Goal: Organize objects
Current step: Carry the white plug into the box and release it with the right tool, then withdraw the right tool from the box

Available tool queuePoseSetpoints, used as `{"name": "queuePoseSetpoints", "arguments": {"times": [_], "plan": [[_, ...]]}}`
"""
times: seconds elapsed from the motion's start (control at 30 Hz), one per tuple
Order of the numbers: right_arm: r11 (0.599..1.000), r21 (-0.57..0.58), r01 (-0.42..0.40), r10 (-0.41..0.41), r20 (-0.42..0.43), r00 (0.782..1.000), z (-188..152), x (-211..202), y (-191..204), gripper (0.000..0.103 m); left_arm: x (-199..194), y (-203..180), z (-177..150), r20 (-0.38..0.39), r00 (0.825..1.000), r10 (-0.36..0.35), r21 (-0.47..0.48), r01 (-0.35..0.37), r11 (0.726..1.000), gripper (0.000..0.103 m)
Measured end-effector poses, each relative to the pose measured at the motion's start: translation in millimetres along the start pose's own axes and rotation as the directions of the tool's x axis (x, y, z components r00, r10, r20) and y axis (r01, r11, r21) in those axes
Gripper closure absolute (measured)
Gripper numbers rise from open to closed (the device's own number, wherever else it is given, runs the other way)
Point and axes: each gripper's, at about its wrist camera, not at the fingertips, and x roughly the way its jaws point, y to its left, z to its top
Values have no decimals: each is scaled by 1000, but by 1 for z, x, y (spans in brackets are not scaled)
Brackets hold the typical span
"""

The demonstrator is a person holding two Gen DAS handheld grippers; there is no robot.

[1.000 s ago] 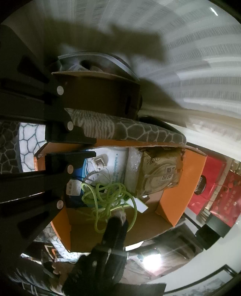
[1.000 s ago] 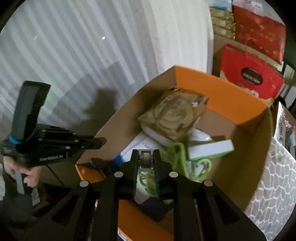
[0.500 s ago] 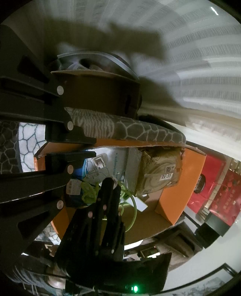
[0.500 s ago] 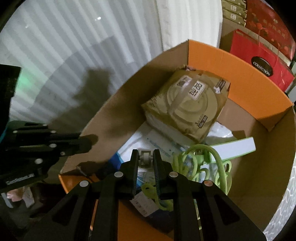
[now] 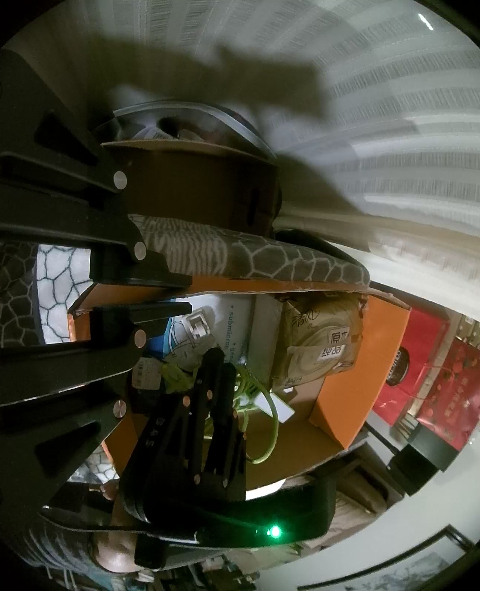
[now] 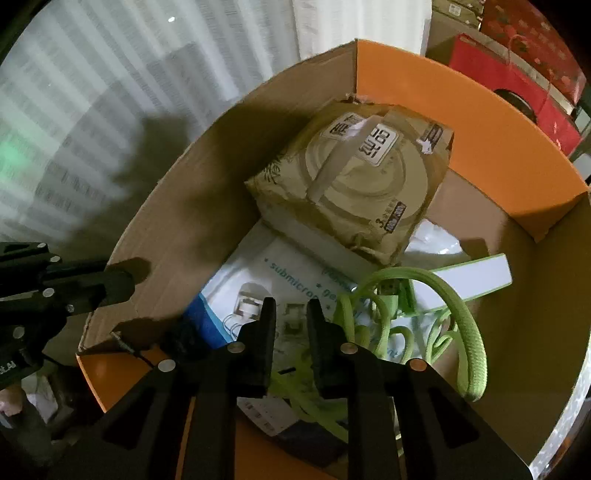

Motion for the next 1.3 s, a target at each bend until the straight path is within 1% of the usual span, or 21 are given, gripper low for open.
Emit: {"name": "queuePoseSetpoints", "arguments": {"times": [0.03,0.17,0.37,0.47,0.57,0.77,0.87,1.1,1.3], "plan": [[1000,3,-7,7,9,1000,-1,-2,0,81,0,0,0,0,1000,0,0,0,1000,97],[999,1,-45,45,48,998,-7,-19,-1,79,0,0,0,0,1000,0,0,0,1000,97],[995,2,-99,98,127,987,-22,-55,-4,73,0,0,0,0,1000,0,0,0,1000,97],[994,4,-111,109,150,983,-30,-69,0,71,0,0,0,1,1000,1,0,-1,1000,97],[993,17,-116,111,181,977,-40,-83,-7,69,0,0,0,1,1000,4,1,-4,1000,97],[994,59,-95,79,231,970,-57,-106,-24,65,0,1,0,2,1000,8,1,-8,1000,97],[993,88,-75,52,238,970,-64,-110,-35,63,0,1,0,3,1000,8,1,-8,1000,97],[990,134,-48,10,275,961,-83,-124,-54,60,0,0,-1,5,1000,14,1,-14,1000,97],[984,179,10,-67,315,947,-104,-136,-64,47,0,-3,-2,14,999,34,6,-34,999,97]]}}
